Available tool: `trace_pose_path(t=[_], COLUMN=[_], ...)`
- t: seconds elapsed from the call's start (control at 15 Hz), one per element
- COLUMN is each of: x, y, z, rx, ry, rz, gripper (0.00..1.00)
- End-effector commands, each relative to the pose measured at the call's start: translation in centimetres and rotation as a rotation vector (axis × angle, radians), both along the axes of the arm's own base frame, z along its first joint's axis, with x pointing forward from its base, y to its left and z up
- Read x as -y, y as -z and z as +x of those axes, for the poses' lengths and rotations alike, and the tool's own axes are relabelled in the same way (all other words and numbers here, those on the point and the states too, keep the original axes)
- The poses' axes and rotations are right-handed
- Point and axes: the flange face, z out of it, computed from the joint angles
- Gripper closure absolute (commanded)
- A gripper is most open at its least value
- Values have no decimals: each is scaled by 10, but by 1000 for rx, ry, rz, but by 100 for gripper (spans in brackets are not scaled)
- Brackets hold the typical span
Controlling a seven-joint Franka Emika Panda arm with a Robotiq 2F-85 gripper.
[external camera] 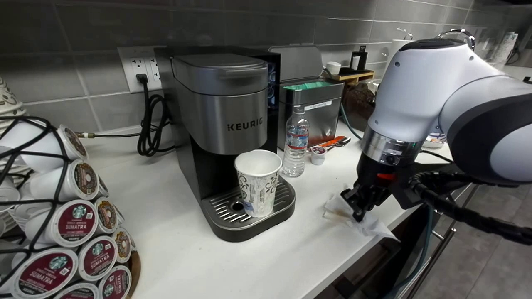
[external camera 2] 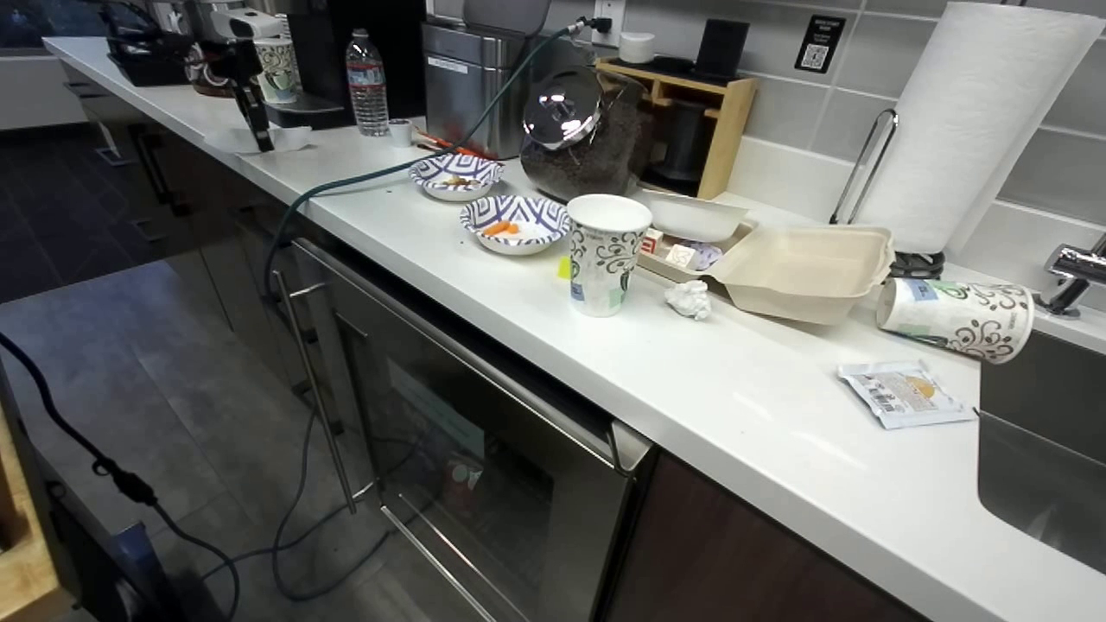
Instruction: Use the paper towel to wipe the counter
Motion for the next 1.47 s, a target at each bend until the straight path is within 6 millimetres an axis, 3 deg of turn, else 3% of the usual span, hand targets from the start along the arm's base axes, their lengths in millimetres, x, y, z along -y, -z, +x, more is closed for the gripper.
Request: trace_pose_path(t=[0.0,0.33,0.6,1.07,1.27,1.4], x=[39,78,94,73,58,47], y=[3,12,5,-61,-60,-45], z=[-9,-31,-42,-21,-3,5], rx=[-77,-294,-394,-112,25,69], ry=[83,160,248,345,370,375], rz=[-171,-380,-476,-155,-32,22], gripper=[99,99,99,99,99,99])
